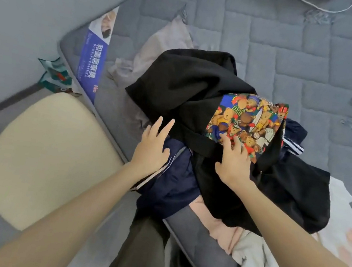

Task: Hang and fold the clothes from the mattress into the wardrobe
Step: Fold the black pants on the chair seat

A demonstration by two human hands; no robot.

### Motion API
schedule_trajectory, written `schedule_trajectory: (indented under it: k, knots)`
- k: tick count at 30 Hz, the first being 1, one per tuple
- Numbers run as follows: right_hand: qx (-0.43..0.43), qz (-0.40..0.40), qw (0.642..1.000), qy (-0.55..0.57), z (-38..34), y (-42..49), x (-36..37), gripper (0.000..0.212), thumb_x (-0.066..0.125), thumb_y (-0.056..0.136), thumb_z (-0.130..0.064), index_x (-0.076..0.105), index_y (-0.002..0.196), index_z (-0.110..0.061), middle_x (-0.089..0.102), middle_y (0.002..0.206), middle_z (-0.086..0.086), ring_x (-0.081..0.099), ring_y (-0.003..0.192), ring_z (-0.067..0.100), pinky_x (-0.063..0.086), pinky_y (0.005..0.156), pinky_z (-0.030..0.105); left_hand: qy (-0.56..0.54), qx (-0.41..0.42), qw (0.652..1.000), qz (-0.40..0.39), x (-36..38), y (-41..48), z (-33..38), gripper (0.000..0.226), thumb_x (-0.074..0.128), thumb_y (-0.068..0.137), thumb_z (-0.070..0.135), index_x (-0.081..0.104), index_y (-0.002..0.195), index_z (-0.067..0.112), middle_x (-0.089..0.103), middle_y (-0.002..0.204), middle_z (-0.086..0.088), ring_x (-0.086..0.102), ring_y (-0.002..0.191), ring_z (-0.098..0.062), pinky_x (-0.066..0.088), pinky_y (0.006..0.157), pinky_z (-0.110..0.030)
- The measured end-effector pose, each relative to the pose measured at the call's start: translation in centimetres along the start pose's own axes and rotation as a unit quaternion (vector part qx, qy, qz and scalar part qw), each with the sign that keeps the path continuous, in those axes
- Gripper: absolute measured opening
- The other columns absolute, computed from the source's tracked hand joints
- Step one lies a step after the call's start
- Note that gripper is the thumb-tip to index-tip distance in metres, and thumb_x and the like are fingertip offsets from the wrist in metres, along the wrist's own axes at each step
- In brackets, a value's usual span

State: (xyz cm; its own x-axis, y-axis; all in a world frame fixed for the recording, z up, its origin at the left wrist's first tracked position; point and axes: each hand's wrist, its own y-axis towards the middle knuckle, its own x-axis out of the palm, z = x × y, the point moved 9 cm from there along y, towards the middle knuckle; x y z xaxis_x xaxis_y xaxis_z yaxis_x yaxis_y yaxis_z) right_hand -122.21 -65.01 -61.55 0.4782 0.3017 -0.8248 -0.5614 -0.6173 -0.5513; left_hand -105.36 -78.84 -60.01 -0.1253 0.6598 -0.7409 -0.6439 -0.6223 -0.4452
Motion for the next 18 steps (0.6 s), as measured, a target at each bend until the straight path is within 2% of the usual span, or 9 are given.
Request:
schedule_trajectory:
  k: [2,4,6,8,10,12,16,18]
  knots:
    - [-0.001,0.016,0.998,-0.069,0.5,1.2,0.5,0.091,0.068,0.083,-0.015,0.009,0.152,-0.024,0.020,0.153,0.017,0.031,0.132,0.042,0.029,0.110,0.053,0.106,0.040,0.994,-0.002,0.7,2.2,0.2,0.085,0.058,0.088,0.017,0.004,0.151,0.035,-0.011,0.160,0.000,-0.006,0.145,-0.034,0.030,0.108,-0.049]
    - [-0.018,0.045,0.991,-0.126,0.5,1.9,0.6,0.093,0.068,0.083,-0.010,0.007,0.152,-0.021,0.027,0.147,0.018,0.039,0.124,0.039,0.037,0.104,0.047,0.170,0.059,0.983,-0.024,1.9,4.2,0.2,0.094,0.063,0.084,0.018,0.000,0.151,0.035,-0.018,0.158,0.001,-0.016,0.144,-0.036,0.017,0.112,-0.056]
    - [-0.035,0.070,0.987,-0.140,0.4,2.2,0.4,0.080,0.061,0.086,-0.004,0.014,0.151,-0.014,0.036,0.140,0.016,0.043,0.119,0.036,0.044,0.094,0.040,0.198,0.061,0.977,-0.051,3.0,5.7,0.3,0.099,0.065,0.082,0.019,-0.005,0.151,0.035,-0.020,0.158,0.001,-0.023,0.141,-0.038,0.005,0.112,-0.062]
    - [-0.054,0.076,0.988,-0.123,0.6,2.5,-0.2,0.056,0.053,0.091,-0.003,0.032,0.142,-0.008,0.046,0.131,0.013,0.048,0.115,0.032,0.047,0.089,0.037,0.200,0.057,0.976,-0.067,3.7,6.7,0.4,0.101,0.065,0.082,0.020,-0.007,0.150,0.035,-0.020,0.158,-0.002,-0.026,0.140,-0.040,0.002,0.110,-0.064]
    - [-0.041,0.072,0.996,-0.038,1.2,2.9,-1.5,0.032,0.050,0.092,-0.007,0.049,0.123,-0.008,0.056,0.118,0.012,0.054,0.107,0.032,0.047,0.084,0.039,0.194,0.052,0.977,-0.072,3.8,7.0,0.6,0.102,0.067,0.081,0.023,-0.007,0.150,0.034,-0.020,0.158,-0.005,-0.026,0.139,-0.041,0.001,0.110,-0.064]
    - [-0.025,0.087,0.992,0.083,1.3,2.6,-3.5,0.015,0.050,0.092,-0.014,0.058,0.102,-0.008,0.064,0.096,0.012,0.059,0.088,0.033,0.048,0.074,0.039,0.182,0.050,0.980,-0.054,3.7,6.5,1.0,0.104,0.070,0.079,0.030,-0.005,0.151,0.034,-0.019,0.157,-0.008,-0.027,0.139,-0.042,-0.002,0.110,-0.064]
    - [-0.085,0.079,0.966,0.230,-2.1,0.5,-7.2,0.019,0.049,0.089,-0.015,0.053,0.071,-0.015,0.053,0.063,0.001,0.048,0.059,0.018,0.035,0.053,0.032,0.132,0.052,0.990,-0.012,3.2,4.3,2.0,0.111,0.075,0.074,0.044,-0.003,0.151,0.031,-0.005,0.159,-0.008,-0.018,0.143,-0.037,-0.001,0.111,-0.062]
    - [-0.117,0.072,0.950,0.279,-3.6,-1.2,-9.0,0.025,0.050,0.087,-0.010,0.047,0.062,-0.014,0.046,0.057,0.001,0.040,0.054,0.013,0.031,0.053,0.032,0.079,0.057,0.994,0.050,1.8,3.0,2.6,0.091,0.069,0.081,0.042,0.013,0.151,0.029,0.018,0.157,-0.003,-0.001,0.146,-0.031,0.003,0.113,-0.059]
